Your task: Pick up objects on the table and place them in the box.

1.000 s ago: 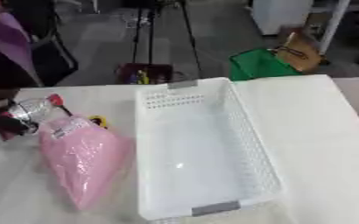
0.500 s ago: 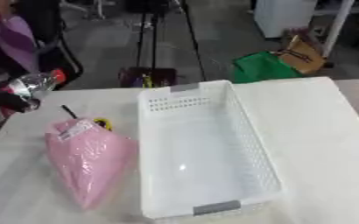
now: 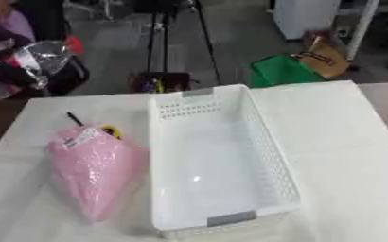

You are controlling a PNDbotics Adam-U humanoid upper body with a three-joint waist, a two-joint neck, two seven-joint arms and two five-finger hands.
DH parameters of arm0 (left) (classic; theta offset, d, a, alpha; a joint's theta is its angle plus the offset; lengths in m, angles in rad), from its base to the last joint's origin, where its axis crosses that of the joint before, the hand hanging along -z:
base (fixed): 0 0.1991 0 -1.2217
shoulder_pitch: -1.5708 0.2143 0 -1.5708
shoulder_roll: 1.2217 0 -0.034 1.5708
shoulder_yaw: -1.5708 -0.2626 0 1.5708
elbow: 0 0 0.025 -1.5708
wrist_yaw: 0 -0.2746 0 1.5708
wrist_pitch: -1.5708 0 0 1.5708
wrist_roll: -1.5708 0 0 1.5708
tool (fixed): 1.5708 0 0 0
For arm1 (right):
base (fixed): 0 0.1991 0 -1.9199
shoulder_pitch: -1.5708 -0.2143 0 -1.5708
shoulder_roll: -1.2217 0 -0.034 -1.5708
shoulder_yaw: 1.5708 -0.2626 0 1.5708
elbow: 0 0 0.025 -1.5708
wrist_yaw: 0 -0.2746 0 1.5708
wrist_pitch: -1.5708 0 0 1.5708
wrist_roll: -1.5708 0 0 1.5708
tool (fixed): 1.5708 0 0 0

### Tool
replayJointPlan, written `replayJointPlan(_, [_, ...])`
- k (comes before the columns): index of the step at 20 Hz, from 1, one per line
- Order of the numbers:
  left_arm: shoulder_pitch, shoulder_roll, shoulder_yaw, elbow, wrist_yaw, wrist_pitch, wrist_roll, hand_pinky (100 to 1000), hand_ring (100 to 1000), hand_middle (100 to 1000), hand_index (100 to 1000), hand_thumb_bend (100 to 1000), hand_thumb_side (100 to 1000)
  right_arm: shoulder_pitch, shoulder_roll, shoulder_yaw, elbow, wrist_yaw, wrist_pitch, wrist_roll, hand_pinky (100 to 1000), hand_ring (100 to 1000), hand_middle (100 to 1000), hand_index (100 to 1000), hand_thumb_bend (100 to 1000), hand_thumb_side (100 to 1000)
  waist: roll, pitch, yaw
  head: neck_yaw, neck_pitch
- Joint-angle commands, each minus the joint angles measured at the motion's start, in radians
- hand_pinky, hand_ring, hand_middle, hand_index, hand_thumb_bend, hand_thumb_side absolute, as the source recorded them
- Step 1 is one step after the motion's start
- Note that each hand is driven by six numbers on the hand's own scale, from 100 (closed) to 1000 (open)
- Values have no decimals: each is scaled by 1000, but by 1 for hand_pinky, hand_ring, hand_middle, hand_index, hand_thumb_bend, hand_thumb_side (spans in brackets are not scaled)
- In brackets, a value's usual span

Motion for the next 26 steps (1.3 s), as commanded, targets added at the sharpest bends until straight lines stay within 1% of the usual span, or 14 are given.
replayJointPlan(1, [-46,3,-19,-63,34,168,-193,738,758,622,674,138,513,-3,-33,-8,-18,4,2,-2,717,666,704,766,100,773,-1,-28,1,-6,11])
replayJointPlan(3, [-56,-3,-30,-80,49,168,-193,739,757,619,670,133,517,-3,-33,-7,-18,4,3,-2,717,666,705,766,100,773,-1,-30,1,-7,12])
replayJointPlan(8, [-122,-62,-79,-132,70,131,-193,737,756,615,665,128,520,1,-29,-6,-18,4,5,-2,718,667,704,766,100,774,1,-39,-3,-14,15])
replayJointPlan(14, [-170,-100,-122,-179,103,101,-193,736,756,613,663,126,525,4,-26,-6,-18,3,7,-2,719,667,704,766,100,774,4,-44,-7,-29,12])
replayJointPlan(19, [-195,-119,-147,-222,136,95,-193,735,755,611,661,124,527,5,-23,-5,-18,2,8,-2,719,668,705,767,100,774,6,-48,-7,-44,14])
replayJointPlan(22, [-223,-160,-166,-269,169,81,-193,736,754,606,657,124,529,5,-20,-3,-18,0,7,-2,720,668,704,767,100,774,6,-51,-11,-48,15])
replayJointPlan(26, [-241,-200,-201,-300,199,87,-193,738,756,606,657,129,527,4,-16,-1,-18,-3,6,-2,721,668,704,767,100,774,7,-53,-16,-48,16])
